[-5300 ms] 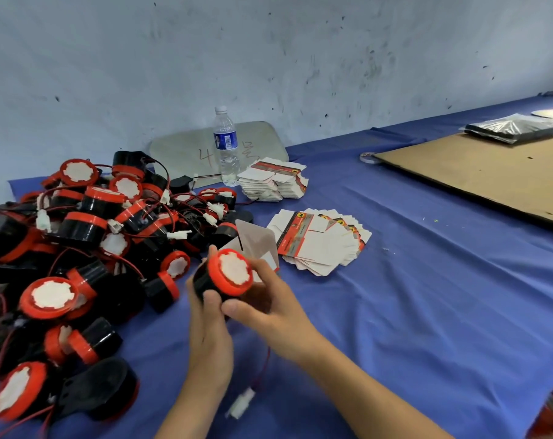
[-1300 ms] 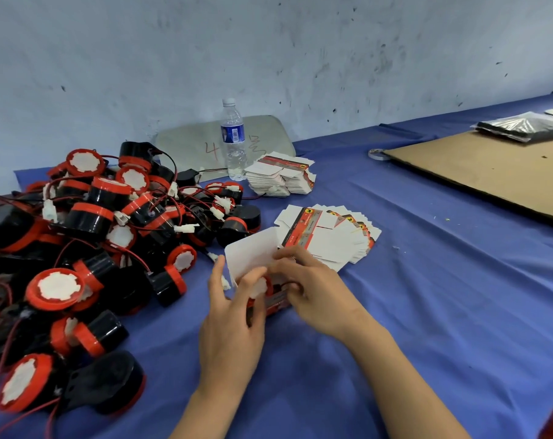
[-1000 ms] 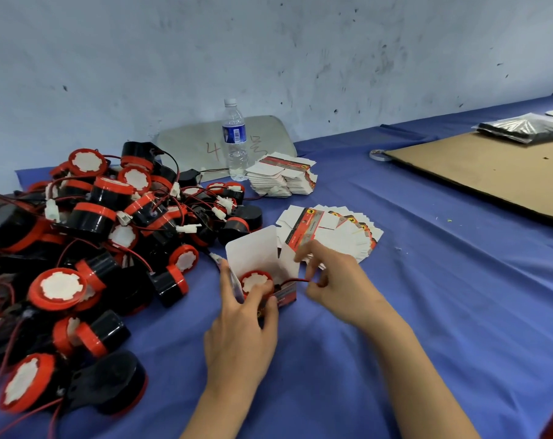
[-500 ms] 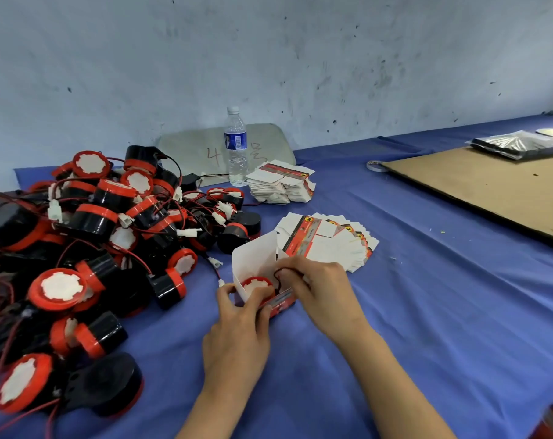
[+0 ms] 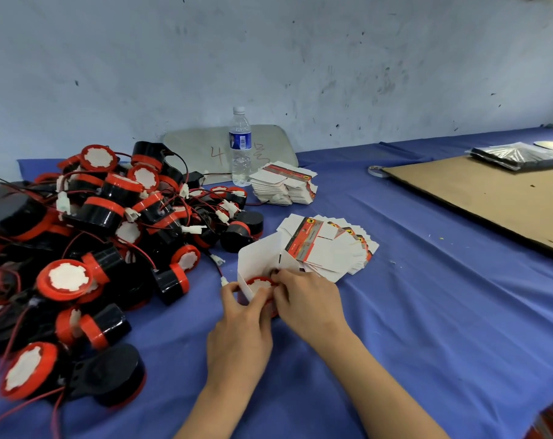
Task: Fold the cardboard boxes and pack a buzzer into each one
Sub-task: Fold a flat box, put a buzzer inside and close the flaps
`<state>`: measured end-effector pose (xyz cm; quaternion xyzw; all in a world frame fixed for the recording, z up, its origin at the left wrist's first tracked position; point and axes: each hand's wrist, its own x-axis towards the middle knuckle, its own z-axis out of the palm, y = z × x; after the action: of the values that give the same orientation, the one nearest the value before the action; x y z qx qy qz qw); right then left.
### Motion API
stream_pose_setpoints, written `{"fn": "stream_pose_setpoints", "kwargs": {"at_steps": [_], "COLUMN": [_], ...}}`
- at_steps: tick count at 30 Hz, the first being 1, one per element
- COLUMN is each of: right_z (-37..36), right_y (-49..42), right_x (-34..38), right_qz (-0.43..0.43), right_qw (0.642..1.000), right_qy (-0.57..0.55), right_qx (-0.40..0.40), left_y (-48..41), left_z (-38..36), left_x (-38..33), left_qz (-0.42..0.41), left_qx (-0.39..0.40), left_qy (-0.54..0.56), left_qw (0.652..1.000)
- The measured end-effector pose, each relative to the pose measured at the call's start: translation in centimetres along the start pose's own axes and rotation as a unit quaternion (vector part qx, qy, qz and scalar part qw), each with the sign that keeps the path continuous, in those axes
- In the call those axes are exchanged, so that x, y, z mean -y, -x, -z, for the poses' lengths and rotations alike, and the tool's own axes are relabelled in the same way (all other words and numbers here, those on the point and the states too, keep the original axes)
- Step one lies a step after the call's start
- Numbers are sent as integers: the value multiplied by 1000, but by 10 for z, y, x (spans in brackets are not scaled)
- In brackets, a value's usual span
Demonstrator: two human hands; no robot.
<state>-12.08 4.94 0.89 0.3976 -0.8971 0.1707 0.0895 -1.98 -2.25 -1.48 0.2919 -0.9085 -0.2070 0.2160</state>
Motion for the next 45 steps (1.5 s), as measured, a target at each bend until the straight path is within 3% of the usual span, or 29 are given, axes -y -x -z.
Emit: {"fn": "stream_pose_setpoints", "kwargs": {"at_steps": [17, 25, 34, 39, 45], "right_z": [13, 10, 6, 13, 7], "right_y": [7, 8, 10, 8, 9], "right_x": [-7, -17, -10, -15, -11], "right_qz": [12, 84, 32, 28, 74], "right_qw": [995, 989, 966, 932, 952], "right_qy": [-59, -123, -240, -346, -215], "right_qx": [84, -15, -88, -109, -205], "left_y": [3, -2, -2, 0, -2], "left_z": [-7, -12, -16, -13, -13], "left_x": [-3, 6, 3, 1, 3], "left_qz": [12, -54, -96, -75, -60], "left_qx": [12, -66, -83, -87, -90], "left_qy": [-13, 60, 101, 111, 106], "left_qw": [1000, 995, 987, 987, 988]}}
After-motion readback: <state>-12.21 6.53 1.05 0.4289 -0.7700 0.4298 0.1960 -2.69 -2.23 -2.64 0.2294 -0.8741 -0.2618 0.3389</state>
